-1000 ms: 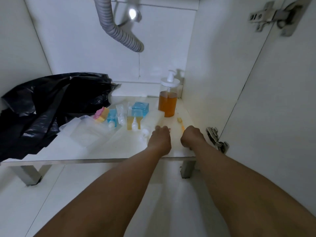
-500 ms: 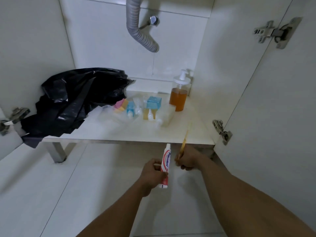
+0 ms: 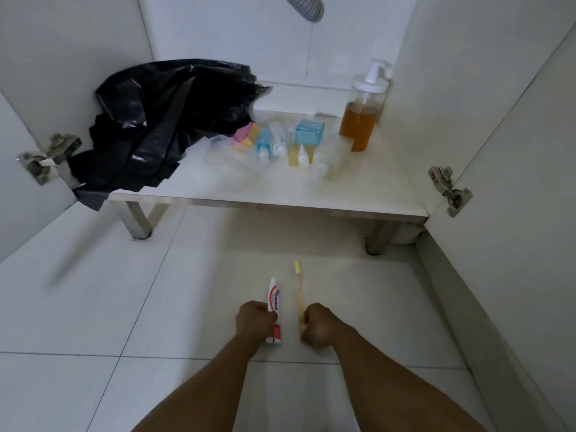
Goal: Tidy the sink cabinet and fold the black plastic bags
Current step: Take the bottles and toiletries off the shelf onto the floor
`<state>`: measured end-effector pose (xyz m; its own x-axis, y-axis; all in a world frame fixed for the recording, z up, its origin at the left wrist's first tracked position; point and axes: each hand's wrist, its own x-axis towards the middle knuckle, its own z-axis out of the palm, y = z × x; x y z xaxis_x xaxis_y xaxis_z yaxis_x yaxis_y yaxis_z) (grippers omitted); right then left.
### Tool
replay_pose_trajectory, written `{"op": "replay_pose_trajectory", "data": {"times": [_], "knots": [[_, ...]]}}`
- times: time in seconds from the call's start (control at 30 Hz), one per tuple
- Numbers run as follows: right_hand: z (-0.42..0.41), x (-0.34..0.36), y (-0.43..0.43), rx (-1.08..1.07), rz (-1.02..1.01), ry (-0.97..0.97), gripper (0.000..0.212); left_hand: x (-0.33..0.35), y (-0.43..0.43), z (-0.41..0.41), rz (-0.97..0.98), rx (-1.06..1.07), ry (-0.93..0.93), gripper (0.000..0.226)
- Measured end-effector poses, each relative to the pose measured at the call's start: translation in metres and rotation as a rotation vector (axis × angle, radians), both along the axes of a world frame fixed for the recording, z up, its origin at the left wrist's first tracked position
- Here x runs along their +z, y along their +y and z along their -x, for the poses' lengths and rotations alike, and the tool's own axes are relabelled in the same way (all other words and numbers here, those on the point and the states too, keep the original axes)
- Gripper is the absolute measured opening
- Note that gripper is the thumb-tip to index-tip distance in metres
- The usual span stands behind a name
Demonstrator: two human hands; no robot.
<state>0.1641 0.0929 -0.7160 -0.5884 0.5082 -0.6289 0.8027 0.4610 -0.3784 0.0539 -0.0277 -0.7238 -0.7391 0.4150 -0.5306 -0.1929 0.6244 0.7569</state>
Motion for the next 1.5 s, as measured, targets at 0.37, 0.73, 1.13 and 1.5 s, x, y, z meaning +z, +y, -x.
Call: {"op": "replay_pose_trajectory", "data": {"times": [0.37,0.73,1.13,1.5], "knots": [[0.003,0.003,-0.003,-0.024,0.032,-0.034,0.045,-0.004,-0.001,0.007,0.224,-0.167,0.210,0.035],[0.013,0.007,0.006,-0.010,-0.060,-0.108,0.002,0.007,-0.006,0.006,0.360,-0.305,0.393,0.048],[0.123,0.180,0.060,0.072,-0.345,0.313,0.023,0.212,0.023,0.144,0.140,-0.045,0.684,0.049],[0.182,0.190,0.080,-0.039,-0.194,0.592,0.052,0.209,0.054,0.173,-0.073,0.121,0.239,0.033]]}}
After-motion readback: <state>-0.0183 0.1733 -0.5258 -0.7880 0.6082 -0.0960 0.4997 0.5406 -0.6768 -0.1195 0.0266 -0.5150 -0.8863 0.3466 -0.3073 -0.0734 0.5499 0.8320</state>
